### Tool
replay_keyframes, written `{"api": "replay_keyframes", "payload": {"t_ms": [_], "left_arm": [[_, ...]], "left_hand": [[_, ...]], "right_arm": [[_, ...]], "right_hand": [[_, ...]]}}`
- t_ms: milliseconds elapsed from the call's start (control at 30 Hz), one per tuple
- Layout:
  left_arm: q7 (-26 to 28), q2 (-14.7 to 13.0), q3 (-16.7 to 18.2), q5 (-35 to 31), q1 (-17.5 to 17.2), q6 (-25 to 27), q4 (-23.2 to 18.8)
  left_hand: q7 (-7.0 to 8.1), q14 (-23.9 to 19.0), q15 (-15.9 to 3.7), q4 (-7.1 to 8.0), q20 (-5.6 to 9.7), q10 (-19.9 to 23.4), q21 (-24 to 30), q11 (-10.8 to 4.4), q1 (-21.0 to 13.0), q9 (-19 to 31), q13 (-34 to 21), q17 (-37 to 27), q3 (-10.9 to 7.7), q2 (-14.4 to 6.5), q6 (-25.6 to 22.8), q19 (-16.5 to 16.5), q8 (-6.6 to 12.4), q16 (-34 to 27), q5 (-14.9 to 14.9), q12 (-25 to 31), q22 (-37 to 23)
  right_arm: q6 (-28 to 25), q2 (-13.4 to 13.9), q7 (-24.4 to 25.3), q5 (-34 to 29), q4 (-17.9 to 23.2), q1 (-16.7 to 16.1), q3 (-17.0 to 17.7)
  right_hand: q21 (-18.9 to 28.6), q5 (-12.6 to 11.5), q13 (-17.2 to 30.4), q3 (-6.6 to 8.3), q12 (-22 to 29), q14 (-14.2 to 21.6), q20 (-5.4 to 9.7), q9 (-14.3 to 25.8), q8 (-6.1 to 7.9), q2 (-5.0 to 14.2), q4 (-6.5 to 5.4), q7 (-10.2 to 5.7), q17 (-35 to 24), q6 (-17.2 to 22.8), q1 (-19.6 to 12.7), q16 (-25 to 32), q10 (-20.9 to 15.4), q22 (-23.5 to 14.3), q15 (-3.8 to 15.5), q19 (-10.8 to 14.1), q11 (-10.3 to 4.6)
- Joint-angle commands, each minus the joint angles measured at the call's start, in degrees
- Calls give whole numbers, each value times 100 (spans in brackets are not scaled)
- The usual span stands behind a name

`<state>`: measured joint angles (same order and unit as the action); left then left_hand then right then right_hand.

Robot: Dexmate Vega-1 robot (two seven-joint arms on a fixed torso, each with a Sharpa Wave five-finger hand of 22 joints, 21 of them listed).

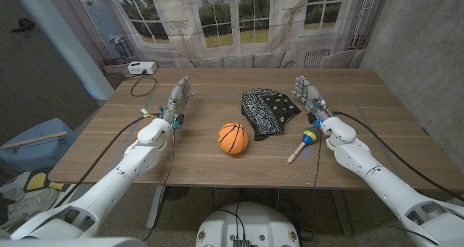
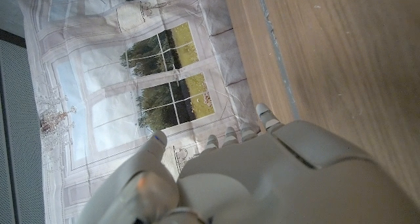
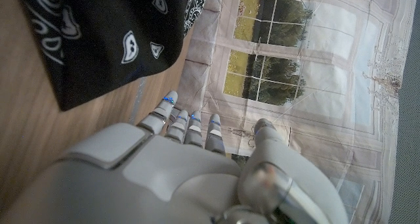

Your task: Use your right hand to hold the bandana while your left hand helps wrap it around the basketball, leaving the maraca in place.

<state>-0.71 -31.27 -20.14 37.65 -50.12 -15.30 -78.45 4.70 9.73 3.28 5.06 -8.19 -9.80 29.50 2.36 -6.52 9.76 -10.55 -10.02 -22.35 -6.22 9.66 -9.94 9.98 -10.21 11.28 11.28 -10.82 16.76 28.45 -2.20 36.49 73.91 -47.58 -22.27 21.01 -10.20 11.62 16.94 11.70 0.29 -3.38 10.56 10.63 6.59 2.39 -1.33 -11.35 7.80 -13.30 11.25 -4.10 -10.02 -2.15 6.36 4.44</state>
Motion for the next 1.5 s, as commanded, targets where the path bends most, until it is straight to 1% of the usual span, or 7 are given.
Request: {"api": "replay_keyframes", "payload": {"t_ms": [33, 167, 433, 567, 800, 1233, 1500], "left_arm": [[213, -131, 66, -17, -130, 156, -442], [383, -79, 62, -83, -141, 154, -489], [647, -15, 68, -168, -190, 174, -603], [718, 0, 62, -178, -200, 223, -630], [778, 5, 55, -200, -235, 249, -678], [885, -74, 137, -191, -411, 259, -854], [868, -102, 166, -175, -470, 232, -889]], "left_hand": [[9, 424, 16, 9, -33, -517, 24, 13, -22, 19, -18, -19, -33, -19, 363, -398, 31, -43, 41, 29, -28], [11, 429, 13, 11, -32, -521, 15, -6, -15, 19, -18, -19, -32, -16, 376, -397, 29, -44, 41, 29, -29], [2, 416, 14, 12, -33, -472, -2, 48, 0, 20, -20, -18, -32, -7, 341, -386, 48, -50, 41, 51, -32], [-11, 414, 12, 12, -39, -458, -10, 76, 6, 21, -22, -18, -32, -5, 290, -380, 65, -51, 42, 56, -32], [-16, 416, 26, 11, -39, -468, -22, 38, 13, 24, -25, -17, -34, -1, 184, -371, 95, -50, 42, 52, -33], [-19, 380, 107, 8, -104, -374, -61, 127, 29, 35, -34, -17, -37, 9, -6, -382, 125, -61, 41, 88, -35], [-47, 355, 126, 7, -157, -318, -76, 173, 40, 38, -40, -20, -39, 17, -63, -370, 117, -65, 40, 107, -38]], "right_arm": [[61, -51, 101, -419, -212, 260, -215], [93, -25, 150, -727, -372, 478, -336], [-229, 201, 680, -1594, -157, 709, -606], [-225, 221, 651, -1856, -221, 870, -743], [-378, 242, 741, -2303, -167, 1084, -951], [-956, 368, 987, -3302, 268, 1331, -1367], [-1654, 457, 1088, -4031, 695, 1484, -1665]], "right_hand": [[20, -33, 20, 49, 36, 29, 13, 14, 32, 3, 28, 13, -19, 68, -79, 34, -39, -20, -19, 60, 46], [0, -38, 16, 129, 72, 106, -14, 11, 63, 34, 144, 17, 7, 144, -236, 54, -155, -19, -48, 103, 32], [-38, -29, 16, 226, 84, 168, -37, 13, 99, 54, 308, -2, 25, 262, -452, 67, -229, -21, -136, 132, 61], [-56, -30, 18, 262, 93, 205, -75, 15, 113, 76, 357, -11, 25, 316, -524, 80, -266, -24, -156, 132, 40], [-75, -31, 21, 292, 93, 235, -84, 17, 116, 103, 395, -24, 20, 347, -586, 93, -282, -27, -170, 127, 25], [-102, -37, 27, 351, 99, 328, -126, 22, 118, 178, 445, -48, 2, 404, -693, 136, -330, -31, -114, 146, -10], [-102, -52, 31, 431, 121, 420, -115, 25, 129, 295, 460, -83, -20, 477, -796, 181, -419, -34, -49, 223, -66]]}}
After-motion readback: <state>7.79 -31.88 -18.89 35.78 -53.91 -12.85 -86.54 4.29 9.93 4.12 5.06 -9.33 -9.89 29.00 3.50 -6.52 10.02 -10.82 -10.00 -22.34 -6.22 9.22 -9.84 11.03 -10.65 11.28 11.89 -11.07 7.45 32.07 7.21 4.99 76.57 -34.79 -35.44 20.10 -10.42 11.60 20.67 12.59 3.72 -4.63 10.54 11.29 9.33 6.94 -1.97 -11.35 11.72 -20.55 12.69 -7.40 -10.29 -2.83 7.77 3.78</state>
